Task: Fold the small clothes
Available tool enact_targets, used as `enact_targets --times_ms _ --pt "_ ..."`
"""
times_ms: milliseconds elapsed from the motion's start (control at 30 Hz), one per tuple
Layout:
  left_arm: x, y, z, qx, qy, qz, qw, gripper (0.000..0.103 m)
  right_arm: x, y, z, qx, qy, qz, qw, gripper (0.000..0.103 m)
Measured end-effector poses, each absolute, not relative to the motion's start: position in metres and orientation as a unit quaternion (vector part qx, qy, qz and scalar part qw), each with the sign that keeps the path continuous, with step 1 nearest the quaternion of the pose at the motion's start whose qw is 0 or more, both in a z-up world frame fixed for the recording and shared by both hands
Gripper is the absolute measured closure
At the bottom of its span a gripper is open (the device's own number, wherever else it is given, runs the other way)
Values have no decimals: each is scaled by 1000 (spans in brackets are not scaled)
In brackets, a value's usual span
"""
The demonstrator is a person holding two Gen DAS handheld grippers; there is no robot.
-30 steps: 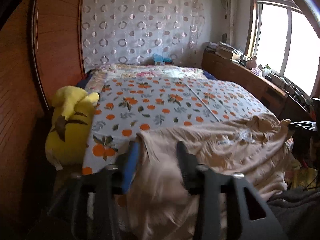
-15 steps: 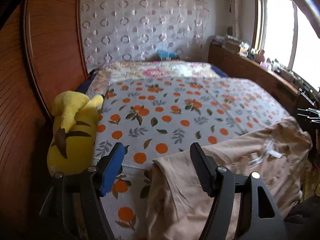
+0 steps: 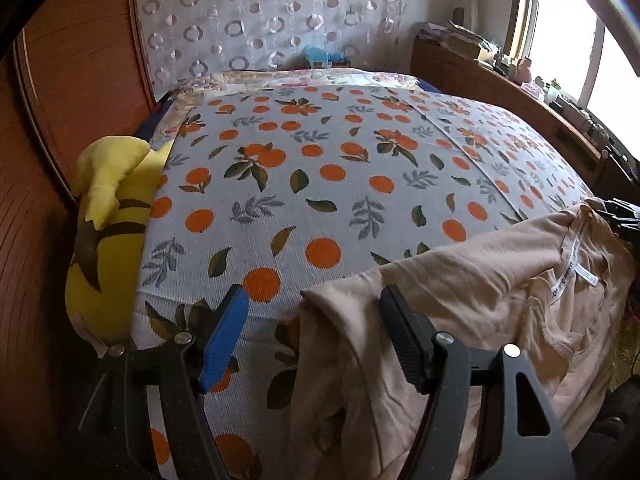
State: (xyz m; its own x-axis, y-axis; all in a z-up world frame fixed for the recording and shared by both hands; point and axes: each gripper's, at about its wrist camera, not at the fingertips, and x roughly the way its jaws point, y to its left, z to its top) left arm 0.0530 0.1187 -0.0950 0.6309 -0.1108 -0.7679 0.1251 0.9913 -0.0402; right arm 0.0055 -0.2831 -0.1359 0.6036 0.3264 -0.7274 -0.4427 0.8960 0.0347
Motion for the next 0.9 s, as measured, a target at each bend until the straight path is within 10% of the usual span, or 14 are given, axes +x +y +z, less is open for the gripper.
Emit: enact_targets --times_ms 500,667,900 --pt "55 118 -97 11 423 -69 903 27 9 -287 -145 -67 393 211 892 32" --pt "57 118 -96 11 428 -69 901 27 4 -278 -140 -77 407 244 877 67" --pt "49 105 -89 27 440 -124 889 87 -7 -269 -136 -99 409 262 869 89"
